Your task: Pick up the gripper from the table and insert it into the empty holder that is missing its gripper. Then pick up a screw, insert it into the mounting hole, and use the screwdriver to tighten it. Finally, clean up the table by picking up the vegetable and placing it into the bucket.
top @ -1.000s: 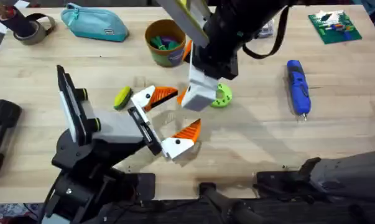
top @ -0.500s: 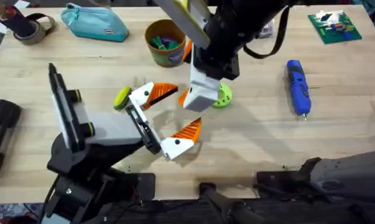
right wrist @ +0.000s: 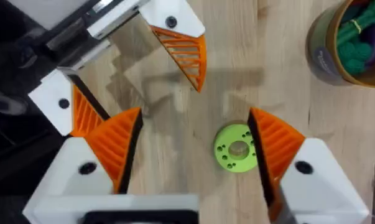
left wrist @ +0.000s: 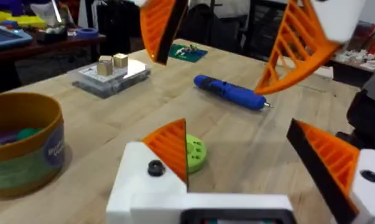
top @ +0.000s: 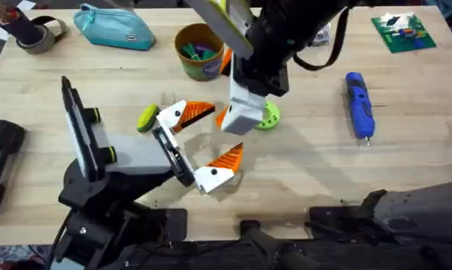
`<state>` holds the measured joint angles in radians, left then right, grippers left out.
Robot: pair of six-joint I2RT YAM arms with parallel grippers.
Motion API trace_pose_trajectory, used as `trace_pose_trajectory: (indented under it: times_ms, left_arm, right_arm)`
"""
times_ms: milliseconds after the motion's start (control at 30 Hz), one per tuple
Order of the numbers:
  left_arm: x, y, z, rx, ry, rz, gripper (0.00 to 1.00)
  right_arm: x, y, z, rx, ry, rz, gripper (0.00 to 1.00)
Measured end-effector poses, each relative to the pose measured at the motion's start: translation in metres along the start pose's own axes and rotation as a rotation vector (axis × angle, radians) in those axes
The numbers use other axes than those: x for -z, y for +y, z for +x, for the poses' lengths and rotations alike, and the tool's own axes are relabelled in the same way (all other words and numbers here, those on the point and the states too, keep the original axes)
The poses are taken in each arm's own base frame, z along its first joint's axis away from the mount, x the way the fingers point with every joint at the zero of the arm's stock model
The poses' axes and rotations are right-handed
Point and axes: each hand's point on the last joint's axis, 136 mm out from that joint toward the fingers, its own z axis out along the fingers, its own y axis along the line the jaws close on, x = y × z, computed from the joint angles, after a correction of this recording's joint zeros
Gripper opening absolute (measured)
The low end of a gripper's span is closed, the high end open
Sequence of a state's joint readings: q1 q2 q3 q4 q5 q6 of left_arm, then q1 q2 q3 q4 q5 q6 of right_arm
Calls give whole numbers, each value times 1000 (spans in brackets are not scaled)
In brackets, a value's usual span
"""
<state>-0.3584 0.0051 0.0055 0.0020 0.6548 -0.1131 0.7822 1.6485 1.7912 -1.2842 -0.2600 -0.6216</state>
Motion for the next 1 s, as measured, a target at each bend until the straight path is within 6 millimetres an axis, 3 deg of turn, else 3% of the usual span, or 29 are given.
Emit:
trace_pose_trajectory:
  times_ms: [233, 267, 333, 433, 467, 1000]
  left_arm:
    - [0, 1, 9, 26, 34, -4, 984]
    - [0, 1, 10, 31, 37, -4, 908]
    - [0, 1, 11, 33, 42, -5, 548]
    - [0, 1, 12, 34, 44, -5, 125]
    - [0, 1, 12, 31, 44, -5, 35]
    - [0, 1, 12, 30, 44, -5, 5]
  right_arm:
    - [7, 5, -2, 5, -24, -7, 997]
    - [10, 7, -3, 7, -32, -5, 997]
    - [16, 10, -2, 11, -44, -1, 997]
    - [22, 14, 0, 11, -46, -4, 998]
    - [22, 16, 0, 14, -47, -9, 998]
    - [22, 20, -2, 24, -62, -34, 997]
